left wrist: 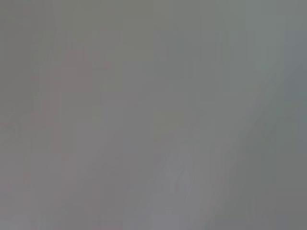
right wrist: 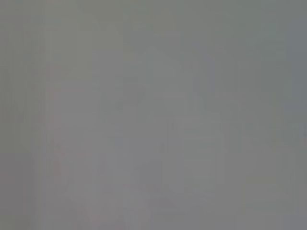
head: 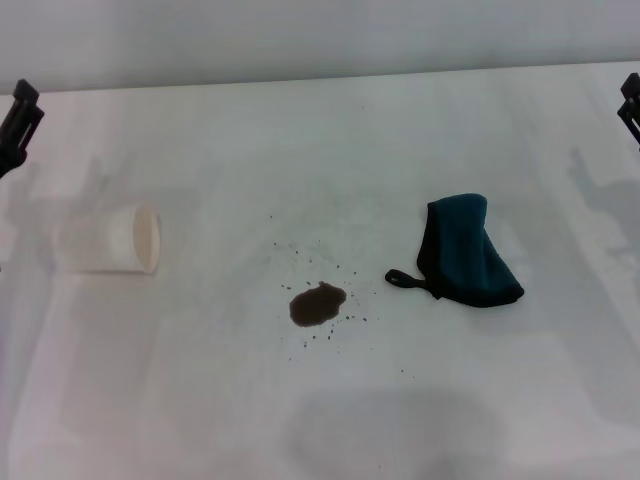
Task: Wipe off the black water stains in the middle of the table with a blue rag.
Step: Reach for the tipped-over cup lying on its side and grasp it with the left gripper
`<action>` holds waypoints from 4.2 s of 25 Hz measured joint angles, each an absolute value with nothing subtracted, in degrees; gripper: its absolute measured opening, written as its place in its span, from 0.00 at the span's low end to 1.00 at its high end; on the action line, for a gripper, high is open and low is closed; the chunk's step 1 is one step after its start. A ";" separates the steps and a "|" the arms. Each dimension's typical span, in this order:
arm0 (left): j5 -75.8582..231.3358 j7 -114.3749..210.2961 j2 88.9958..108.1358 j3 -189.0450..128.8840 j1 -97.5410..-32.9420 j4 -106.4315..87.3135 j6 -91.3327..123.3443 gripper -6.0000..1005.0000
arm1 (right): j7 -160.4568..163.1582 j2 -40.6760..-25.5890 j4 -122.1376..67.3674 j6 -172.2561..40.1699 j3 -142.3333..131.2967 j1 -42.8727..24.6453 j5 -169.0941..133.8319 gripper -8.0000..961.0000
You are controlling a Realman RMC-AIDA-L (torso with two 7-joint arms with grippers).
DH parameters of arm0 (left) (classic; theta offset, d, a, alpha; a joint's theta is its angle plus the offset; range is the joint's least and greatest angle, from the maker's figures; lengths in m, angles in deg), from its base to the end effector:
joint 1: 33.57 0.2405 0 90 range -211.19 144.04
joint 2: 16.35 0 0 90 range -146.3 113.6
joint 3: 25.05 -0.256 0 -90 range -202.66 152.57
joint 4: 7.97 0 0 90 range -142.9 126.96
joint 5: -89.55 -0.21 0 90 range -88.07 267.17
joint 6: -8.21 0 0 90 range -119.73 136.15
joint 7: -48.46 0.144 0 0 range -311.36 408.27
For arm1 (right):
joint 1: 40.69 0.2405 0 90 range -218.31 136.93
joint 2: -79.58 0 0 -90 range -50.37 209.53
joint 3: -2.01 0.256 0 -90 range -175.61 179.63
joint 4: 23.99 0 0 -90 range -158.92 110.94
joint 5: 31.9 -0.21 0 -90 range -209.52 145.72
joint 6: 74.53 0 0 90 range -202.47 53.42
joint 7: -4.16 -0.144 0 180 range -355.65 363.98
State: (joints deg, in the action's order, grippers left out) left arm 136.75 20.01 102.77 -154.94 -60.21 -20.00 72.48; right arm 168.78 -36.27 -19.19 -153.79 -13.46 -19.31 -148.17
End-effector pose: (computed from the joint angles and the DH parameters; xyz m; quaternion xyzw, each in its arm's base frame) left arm -0.3090 0.3460 -0.0212 -0.6481 -0.3518 -0.4171 0.5313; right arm 0.3709 0.2887 0.0302 -0.6428 0.2446 0.3223 0.6505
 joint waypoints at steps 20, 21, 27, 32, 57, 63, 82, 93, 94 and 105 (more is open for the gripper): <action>117.71 -15.06 93.43 -155.47 -69.66 -12.33 73.18 0.89 | 168.00 -36.27 -18.89 -154.09 -13.45 -19.27 -148.18 0.87; 115.75 -16.60 92.68 -155.45 -70.20 -12.23 73.28 0.89 | 167.99 -36.27 -18.89 -154.18 -13.46 -19.25 -148.18 0.87; 101.81 -28.13 87.99 -156.88 -76.19 -5.08 78.36 0.89 | 167.99 -36.26 -18.90 -154.25 -13.46 -18.73 -148.18 0.87; 101.51 -37.45 87.25 -171.66 -82.00 7.45 84.29 0.89 | 167.99 -36.27 -18.90 -154.01 -13.46 -18.36 -148.18 0.87; 77.57 -35.18 87.37 -188.35 -98.55 35.49 105.64 0.88 | 167.99 -36.44 -15.32 -153.70 -12.94 -16.77 -148.30 0.85; 68.37 -29.20 89.06 -188.35 -103.49 35.45 105.69 0.88 | 167.99 -36.54 -13.25 -153.78 -12.84 -16.55 -148.35 0.85; 56.33 -14.66 102.13 -188.35 -109.84 39.45 94.23 0.88 | 168.05 -36.62 -9.14 -153.61 -12.75 -16.00 -148.71 0.83; 56.44 -12.99 102.37 -188.27 -108.84 33.68 89.34 0.88 | 167.99 -36.61 -9.11 -153.89 -12.75 -16.09 -148.71 0.83; 56.32 -13.08 102.38 -188.26 -108.65 33.14 88.70 0.88 | 167.99 -36.61 -9.11 -153.94 -12.75 -16.07 -148.71 0.83; 56.72 -13.31 102.51 -188.26 -106.20 27.90 83.58 0.88 | 167.99 -36.61 -9.14 -154.07 -12.75 -15.99 -148.48 0.82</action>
